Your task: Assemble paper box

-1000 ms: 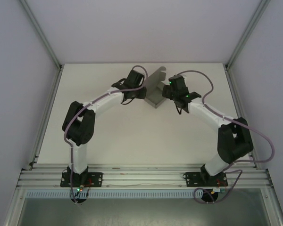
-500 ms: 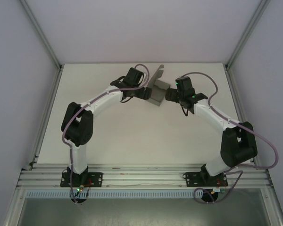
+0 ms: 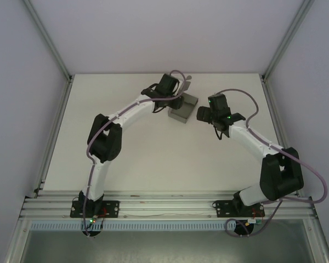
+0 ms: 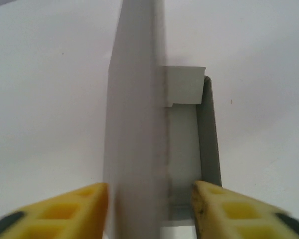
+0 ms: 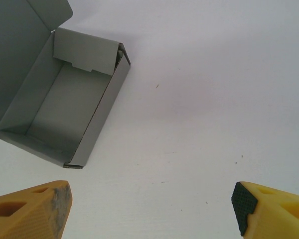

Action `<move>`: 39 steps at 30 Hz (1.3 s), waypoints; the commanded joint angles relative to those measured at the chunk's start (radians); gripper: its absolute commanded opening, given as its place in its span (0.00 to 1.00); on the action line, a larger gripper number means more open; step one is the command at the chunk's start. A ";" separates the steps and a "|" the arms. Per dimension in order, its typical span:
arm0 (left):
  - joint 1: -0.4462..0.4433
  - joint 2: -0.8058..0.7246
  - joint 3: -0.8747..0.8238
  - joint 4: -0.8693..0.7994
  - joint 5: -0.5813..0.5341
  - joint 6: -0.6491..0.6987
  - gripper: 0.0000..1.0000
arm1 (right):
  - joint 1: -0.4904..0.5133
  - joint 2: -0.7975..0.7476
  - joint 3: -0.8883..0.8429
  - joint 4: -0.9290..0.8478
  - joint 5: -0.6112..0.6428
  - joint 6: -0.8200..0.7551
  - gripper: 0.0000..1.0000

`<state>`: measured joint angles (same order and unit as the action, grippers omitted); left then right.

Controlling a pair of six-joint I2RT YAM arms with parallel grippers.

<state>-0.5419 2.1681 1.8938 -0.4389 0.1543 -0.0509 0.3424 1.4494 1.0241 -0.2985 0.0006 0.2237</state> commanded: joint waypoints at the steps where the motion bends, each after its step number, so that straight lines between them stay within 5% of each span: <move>1: 0.002 0.000 0.025 -0.071 -0.040 0.148 0.19 | -0.029 -0.028 -0.007 -0.010 -0.032 -0.027 0.84; 5: 0.002 -0.077 -0.037 -0.086 0.006 0.276 0.00 | -0.075 -0.036 -0.005 -0.045 -0.175 -0.071 0.82; 14: 0.000 -0.382 -0.405 0.004 0.259 0.603 0.00 | -0.120 -0.033 -0.042 -0.068 -0.386 -0.199 0.76; 21: -0.001 -0.420 -0.453 -0.007 0.286 0.617 0.00 | -0.119 0.094 -0.062 0.031 -0.574 -0.136 0.68; 31: -0.001 -0.373 -0.414 -0.059 0.314 0.628 0.00 | -0.068 0.224 -0.089 0.149 -0.544 -0.120 0.54; 39: -0.001 -0.337 -0.385 -0.082 0.306 0.619 0.00 | -0.002 0.305 -0.046 0.111 -0.274 -0.114 0.28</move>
<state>-0.5362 1.8198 1.4677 -0.4866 0.4404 0.5510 0.3176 1.7332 0.9581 -0.1795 -0.4290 0.1066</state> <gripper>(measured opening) 0.079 0.302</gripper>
